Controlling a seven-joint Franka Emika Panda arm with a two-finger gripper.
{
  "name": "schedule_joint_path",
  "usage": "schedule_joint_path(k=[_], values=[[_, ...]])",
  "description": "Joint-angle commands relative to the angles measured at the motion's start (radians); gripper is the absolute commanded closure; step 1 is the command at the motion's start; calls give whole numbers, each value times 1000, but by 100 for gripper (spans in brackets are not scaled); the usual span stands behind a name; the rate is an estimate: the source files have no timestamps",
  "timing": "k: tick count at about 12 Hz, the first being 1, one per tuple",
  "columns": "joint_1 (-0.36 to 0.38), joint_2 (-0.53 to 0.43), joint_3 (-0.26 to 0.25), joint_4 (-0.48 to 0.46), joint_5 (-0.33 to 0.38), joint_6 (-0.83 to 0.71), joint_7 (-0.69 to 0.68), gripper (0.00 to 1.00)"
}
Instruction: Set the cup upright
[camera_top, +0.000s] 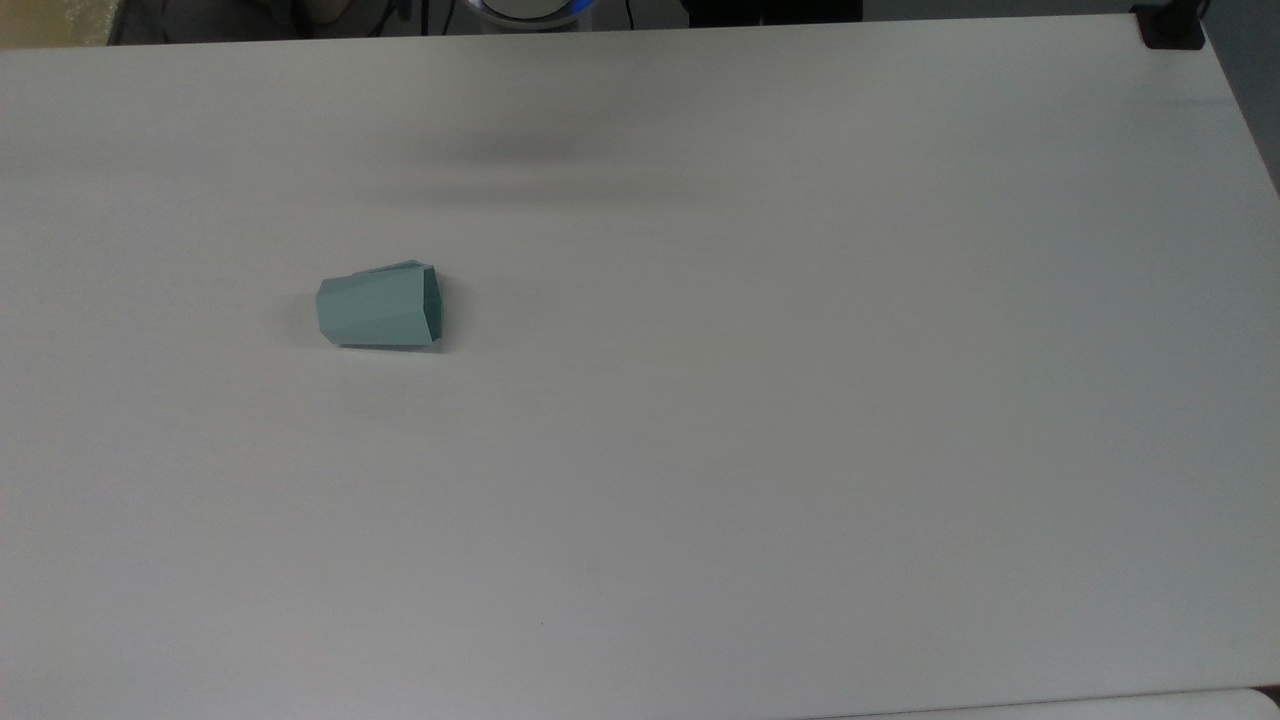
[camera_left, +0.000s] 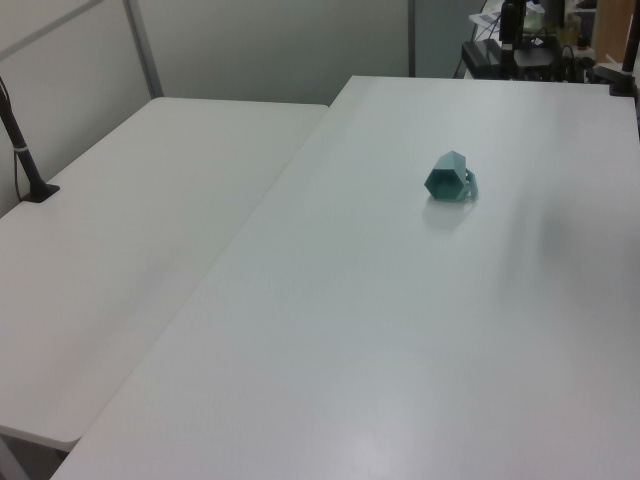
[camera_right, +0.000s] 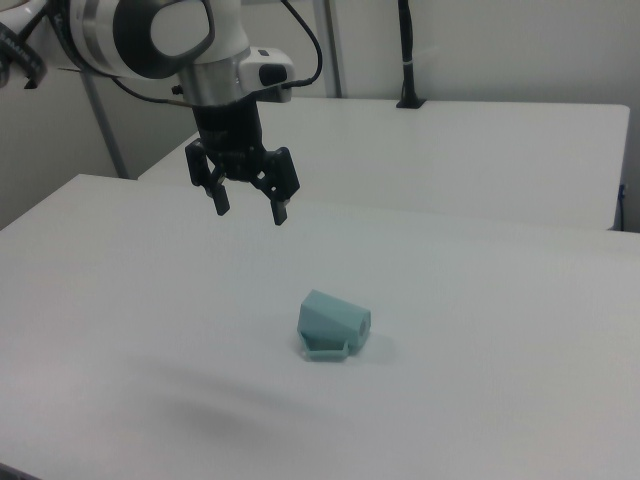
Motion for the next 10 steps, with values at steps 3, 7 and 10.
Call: schedule_joint_path(k=[3, 7, 10], values=[[14, -25, -7, 18, -17, -18, -48, 0], [14, -22, -6, 15, -13, -18, -20, 0], [73, -4, 11, 10, -29, 10, 148, 0]])
